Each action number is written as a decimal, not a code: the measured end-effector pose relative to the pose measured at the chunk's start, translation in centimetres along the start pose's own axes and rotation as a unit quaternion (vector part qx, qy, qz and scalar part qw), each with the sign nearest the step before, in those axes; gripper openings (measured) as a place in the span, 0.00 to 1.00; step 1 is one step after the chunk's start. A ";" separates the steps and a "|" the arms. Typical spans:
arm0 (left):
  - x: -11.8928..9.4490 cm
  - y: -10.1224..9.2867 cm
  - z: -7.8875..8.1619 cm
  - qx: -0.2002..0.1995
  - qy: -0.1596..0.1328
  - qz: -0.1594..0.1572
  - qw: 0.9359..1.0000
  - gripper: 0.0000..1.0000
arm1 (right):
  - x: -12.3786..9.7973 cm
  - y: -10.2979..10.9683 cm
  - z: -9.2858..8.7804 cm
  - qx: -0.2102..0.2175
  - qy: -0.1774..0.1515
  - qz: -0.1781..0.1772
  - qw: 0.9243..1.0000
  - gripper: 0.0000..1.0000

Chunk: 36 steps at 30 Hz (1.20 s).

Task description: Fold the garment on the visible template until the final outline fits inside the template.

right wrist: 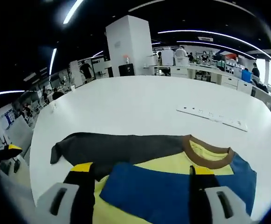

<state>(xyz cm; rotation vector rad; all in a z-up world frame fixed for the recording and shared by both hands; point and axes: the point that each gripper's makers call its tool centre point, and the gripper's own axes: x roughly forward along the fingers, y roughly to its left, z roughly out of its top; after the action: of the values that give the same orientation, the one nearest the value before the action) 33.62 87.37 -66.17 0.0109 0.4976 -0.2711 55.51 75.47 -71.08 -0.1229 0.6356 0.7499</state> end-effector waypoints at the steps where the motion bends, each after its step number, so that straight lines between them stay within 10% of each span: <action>1: 0.0 -0.1 0.0 0.000 0.000 -0.001 1.000 0.99 | -0.4 -0.4 -0.1 0.004 -0.001 -0.002 1.000 0.87; 18: 0.3 -1.1 0.7 0.013 0.001 -0.008 1.000 0.99 | -6.7 -8.7 -5.2 0.027 0.019 -0.046 0.998 0.88; 36: 0.4 -1.2 1.4 0.009 -0.006 0.004 1.000 0.97 | -11.4 -14.8 -11.0 0.039 0.051 -0.088 0.994 0.56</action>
<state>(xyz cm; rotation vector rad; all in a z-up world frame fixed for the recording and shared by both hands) 34.37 86.02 -65.05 0.0284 0.4826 -0.2669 53.68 54.24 -75.12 -0.1444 0.7406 0.5507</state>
